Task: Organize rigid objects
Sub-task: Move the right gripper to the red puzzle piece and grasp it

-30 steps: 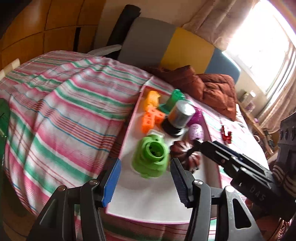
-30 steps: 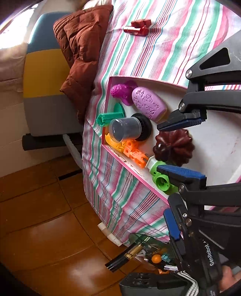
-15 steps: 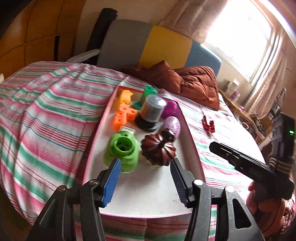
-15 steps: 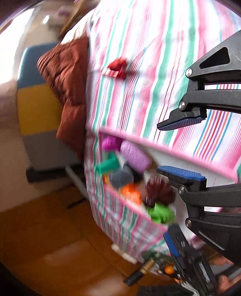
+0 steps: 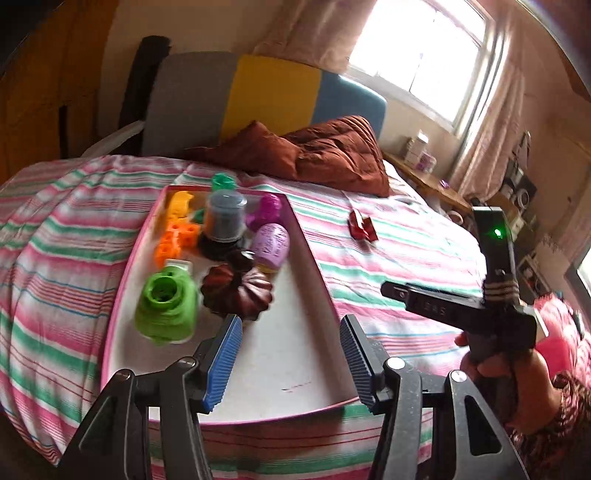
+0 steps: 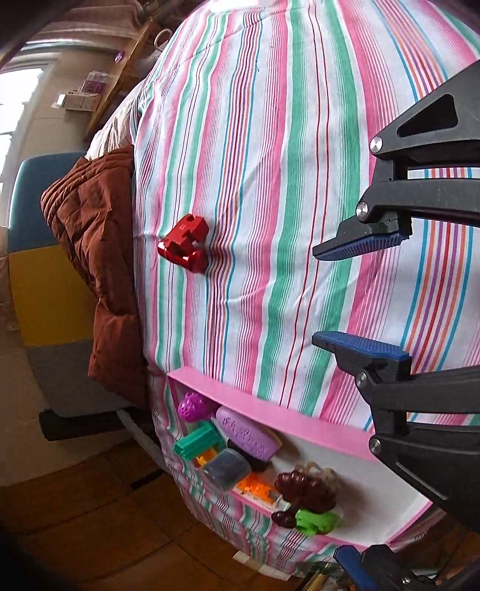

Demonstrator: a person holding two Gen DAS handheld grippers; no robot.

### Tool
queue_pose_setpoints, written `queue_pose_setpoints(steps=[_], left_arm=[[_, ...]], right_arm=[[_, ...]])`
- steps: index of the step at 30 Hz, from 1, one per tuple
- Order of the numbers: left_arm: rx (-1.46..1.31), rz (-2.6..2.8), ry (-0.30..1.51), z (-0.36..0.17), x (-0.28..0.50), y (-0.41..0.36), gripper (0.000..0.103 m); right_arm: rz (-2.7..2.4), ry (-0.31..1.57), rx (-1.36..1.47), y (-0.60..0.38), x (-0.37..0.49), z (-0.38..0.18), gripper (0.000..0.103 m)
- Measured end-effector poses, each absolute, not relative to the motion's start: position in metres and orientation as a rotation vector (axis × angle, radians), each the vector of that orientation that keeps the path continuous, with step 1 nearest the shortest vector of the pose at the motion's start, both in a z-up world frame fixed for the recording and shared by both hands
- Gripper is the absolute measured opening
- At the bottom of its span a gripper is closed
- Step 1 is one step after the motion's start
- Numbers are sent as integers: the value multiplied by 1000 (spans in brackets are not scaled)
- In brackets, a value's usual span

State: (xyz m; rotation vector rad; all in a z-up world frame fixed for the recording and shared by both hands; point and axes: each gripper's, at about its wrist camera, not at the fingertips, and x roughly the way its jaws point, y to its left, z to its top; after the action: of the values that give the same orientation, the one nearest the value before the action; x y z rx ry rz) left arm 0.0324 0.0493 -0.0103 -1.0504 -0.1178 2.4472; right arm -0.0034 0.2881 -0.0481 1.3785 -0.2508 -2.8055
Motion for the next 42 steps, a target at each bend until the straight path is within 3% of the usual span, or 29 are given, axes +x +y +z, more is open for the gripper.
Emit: queue_pose_setpoints(steps=[20,27,31,37,42], left_arm=[[-1077,2411,-31,-8,23,100,56],[-1086,2394,19,-7,18,112,56],[-1082,2412,18,-6,17,110,56],[-1085,2427,-10,-3,15,103,56],[-1094,2422,-19,-5,13,104,56]], right_arm=[[-2868,-234,1388,329,-32,-60,45],[-2859,-430,1317,362,-75,-51,49],[-2871,-462,1254,364,-108,-42,57],[-2812,-572,1351,371,-145,-60,57],[-2745,-687,1333,383,-142,-71,51]])
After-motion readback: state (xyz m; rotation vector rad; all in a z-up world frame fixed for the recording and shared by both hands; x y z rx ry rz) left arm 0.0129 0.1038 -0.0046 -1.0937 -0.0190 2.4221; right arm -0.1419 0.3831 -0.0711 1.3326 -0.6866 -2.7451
